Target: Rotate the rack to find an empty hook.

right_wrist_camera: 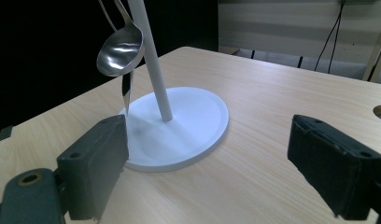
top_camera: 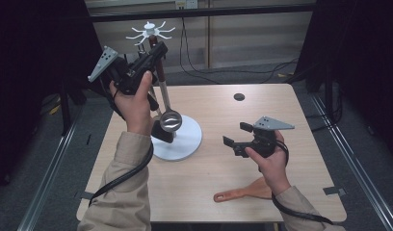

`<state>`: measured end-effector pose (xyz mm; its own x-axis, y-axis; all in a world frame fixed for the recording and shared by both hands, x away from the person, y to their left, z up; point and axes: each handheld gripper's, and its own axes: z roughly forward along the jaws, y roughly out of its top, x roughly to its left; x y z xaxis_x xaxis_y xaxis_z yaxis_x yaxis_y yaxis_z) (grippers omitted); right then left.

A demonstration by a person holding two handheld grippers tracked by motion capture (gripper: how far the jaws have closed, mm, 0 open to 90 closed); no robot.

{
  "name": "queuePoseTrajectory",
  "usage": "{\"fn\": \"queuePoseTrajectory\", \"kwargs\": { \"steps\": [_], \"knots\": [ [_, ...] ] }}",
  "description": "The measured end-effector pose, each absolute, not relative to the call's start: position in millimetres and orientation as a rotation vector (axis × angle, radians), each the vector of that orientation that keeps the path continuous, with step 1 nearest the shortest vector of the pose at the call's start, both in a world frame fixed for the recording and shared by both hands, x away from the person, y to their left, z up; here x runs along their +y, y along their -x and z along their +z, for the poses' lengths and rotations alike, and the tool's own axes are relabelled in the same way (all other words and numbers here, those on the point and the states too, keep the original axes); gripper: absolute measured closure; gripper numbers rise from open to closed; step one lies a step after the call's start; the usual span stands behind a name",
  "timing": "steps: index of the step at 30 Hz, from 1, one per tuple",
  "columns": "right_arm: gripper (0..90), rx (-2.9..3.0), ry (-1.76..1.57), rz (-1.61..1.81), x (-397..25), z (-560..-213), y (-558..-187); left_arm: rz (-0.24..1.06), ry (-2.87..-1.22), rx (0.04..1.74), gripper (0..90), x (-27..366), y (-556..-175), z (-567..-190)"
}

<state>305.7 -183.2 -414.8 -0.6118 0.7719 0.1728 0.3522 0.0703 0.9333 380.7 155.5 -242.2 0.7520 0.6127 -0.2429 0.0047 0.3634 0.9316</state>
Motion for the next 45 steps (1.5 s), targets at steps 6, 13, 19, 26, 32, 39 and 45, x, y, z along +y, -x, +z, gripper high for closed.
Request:
{"fn": "queuePoseTrajectory", "kwargs": {
  "steps": [6,13,19,26,32,39,45],
  "knots": [
    [12.1,1.973,-1.123,1.558,-186,-413,-305,0.434,-1.115,0.642,90.0,163,-380,-244],
    [12.1,1.984,-1.119,1.556,-183,-414,-306,0.442,-1.103,0.657,90.0,171,-379,-242],
    [12.1,1.988,-1.123,1.558,-182,-414,-306,0.451,-1.104,0.662,90.0,176,-378,-242],
    [12.1,1.989,-1.12,1.554,-181,-416,-306,0.445,-1.1,0.663,90.0,178,-379,-241],
    [12.1,1.992,-1.114,1.555,-181,-415,-306,0.446,-1.105,0.662,90.0,179,-380,-241],
    [12.1,1.989,-1.119,1.553,-182,-415,-305,0.44,-1.096,0.674,90.0,185,-381,-241],
    [12.1,1.98,-1.114,1.557,-183,-413,-306,0.434,-1.105,0.671,90.0,182,-378,-245]
  ]
}}
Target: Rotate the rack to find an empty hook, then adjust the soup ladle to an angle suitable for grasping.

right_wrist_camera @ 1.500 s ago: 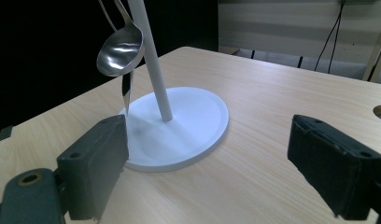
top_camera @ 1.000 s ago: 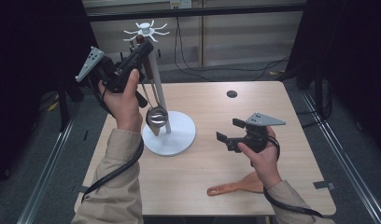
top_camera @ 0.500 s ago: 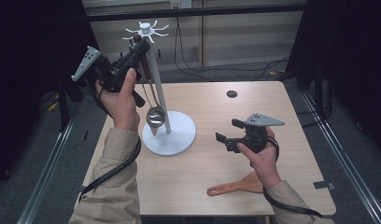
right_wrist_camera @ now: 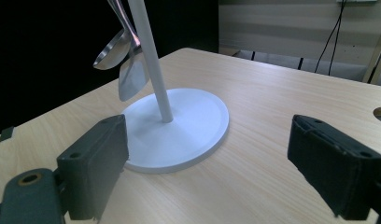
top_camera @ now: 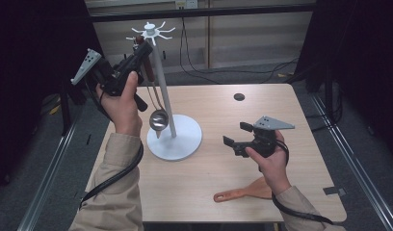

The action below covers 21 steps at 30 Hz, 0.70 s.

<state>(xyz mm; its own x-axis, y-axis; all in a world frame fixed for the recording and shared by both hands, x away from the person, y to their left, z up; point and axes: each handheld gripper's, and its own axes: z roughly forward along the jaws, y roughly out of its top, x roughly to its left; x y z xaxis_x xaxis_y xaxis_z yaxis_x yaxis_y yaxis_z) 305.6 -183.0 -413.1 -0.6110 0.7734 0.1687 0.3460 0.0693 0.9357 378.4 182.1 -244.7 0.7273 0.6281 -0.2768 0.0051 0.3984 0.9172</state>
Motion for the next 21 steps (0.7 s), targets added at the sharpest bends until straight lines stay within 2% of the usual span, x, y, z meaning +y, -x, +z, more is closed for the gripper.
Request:
{"fn": "queuePoseTrajectory", "kwargs": {
  "steps": [5,12,18,21],
  "knots": [
    [12.1,1.987,-1.114,1.558,-182,-413,-305,0.446,-1.143,0.663,89.6,180,-372,-255],
    [11.8,2.007,-1.099,1.546,-183,-415,-304,0.446,-1.221,0.653,74.8,176,-365,-275],
    [11.6,2.034,-1.09,1.533,-182,-418,-302,0.443,-1.283,0.67,67.6,172,-360,-295],
    [11.1,2.049,-1.076,1.529,-182,-419,-300,0.451,-1.322,0.699,57.4,169,-357,-306]
  ]
}}
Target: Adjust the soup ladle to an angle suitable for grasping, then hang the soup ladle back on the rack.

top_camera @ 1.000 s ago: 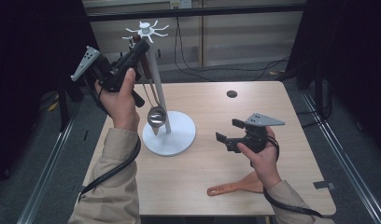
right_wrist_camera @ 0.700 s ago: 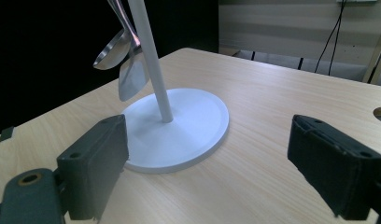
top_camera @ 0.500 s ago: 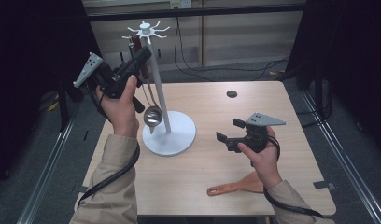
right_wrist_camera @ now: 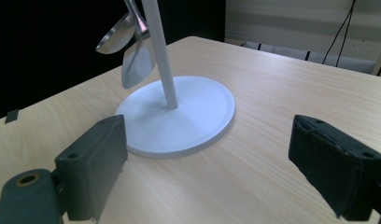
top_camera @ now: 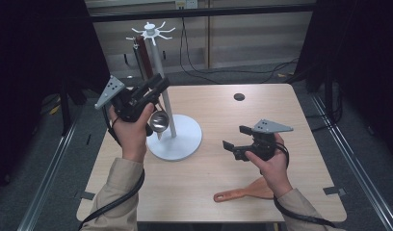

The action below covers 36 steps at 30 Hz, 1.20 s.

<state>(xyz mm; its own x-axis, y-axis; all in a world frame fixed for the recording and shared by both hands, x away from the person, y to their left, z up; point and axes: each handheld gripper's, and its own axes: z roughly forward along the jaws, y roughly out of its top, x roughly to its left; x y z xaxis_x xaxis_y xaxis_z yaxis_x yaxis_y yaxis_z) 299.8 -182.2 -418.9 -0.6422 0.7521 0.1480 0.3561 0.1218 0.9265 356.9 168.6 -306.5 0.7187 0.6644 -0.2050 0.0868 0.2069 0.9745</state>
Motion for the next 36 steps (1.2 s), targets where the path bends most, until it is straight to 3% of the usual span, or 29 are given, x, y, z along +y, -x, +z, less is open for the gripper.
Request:
{"fn": "queuePoseTrajectory", "kwargs": {
  "steps": [14,22,27,31,36],
  "knots": [
    [10.5,2.126,-1.067,1.451,-193,-428,-286,0.395,-1.471,0.737,27.0,145,-354,-354],
    [11.1,2.192,-1.063,1.383,-201,-438,-274,0.345,-1.535,0.754,21.8,138,-352,-384],
    [16.2,2.278,-0.986,1.344,-203,-444,-265,0.331,-1.609,0.746,21.0,136,-350,-398],
    [29.8,2.311,-0.975,1.328,-208,-449,-262,0.319,-1.624,0.759,20.6,137,-349,-407],
    [58.5,2.379,-0.917,1.338,-210,-451,-258,0.315,-1.641,0.775,19.3,139,-347,-415]
  ]
}}
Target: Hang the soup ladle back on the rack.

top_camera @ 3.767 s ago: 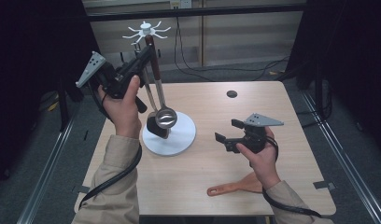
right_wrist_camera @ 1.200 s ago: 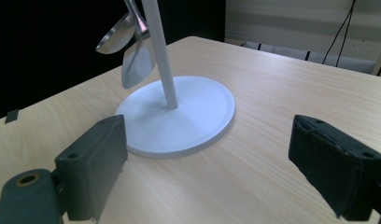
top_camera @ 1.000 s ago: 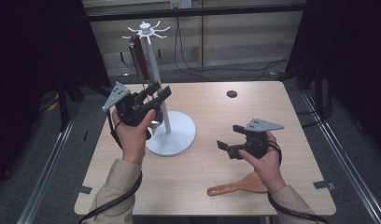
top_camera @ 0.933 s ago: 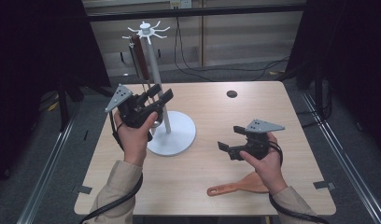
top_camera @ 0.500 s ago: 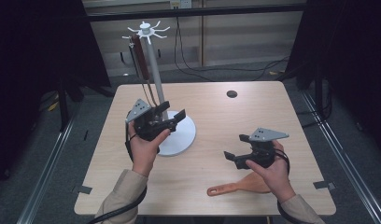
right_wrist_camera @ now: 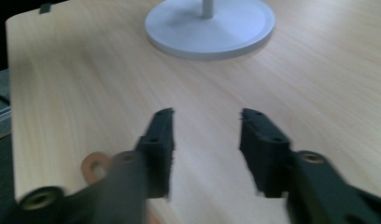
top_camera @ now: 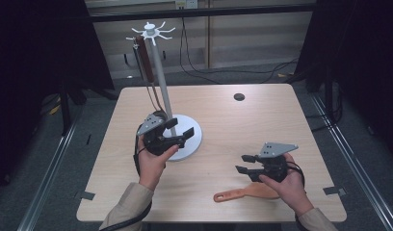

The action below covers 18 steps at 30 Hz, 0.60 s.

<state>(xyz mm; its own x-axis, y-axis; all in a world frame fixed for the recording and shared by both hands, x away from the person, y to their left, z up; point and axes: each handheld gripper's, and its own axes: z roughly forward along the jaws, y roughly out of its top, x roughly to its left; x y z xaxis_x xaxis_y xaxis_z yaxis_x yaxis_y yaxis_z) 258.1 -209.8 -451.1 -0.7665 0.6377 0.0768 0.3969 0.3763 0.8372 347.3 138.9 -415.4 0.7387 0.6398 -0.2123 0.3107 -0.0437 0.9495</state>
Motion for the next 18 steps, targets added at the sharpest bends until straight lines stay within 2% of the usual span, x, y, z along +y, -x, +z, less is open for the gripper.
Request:
{"fn": "queuePoseTrajectory", "kwargs": {
  "steps": [1,4,13,18],
  "knots": [
    [67.4,2.403,-0.902,1.338,-210,-452,-257,0.308,-1.643,0.778,19.1,139,-347,-417],
    [79.0,2.496,-0.851,1.327,-211,-456,-252,0.303,-1.659,0.774,18.8,141,-346,-420],
    [88.5,2.723,-0.724,1.196,-205,-478,-227,0.271,-1.66,0.811,18.3,141,-343,-434],
    [90.0,2.828,-0.69,1.185,-201,-485,-221,0.263,-1.659,0.79,18.1,136,-343,-436]
  ]
}}
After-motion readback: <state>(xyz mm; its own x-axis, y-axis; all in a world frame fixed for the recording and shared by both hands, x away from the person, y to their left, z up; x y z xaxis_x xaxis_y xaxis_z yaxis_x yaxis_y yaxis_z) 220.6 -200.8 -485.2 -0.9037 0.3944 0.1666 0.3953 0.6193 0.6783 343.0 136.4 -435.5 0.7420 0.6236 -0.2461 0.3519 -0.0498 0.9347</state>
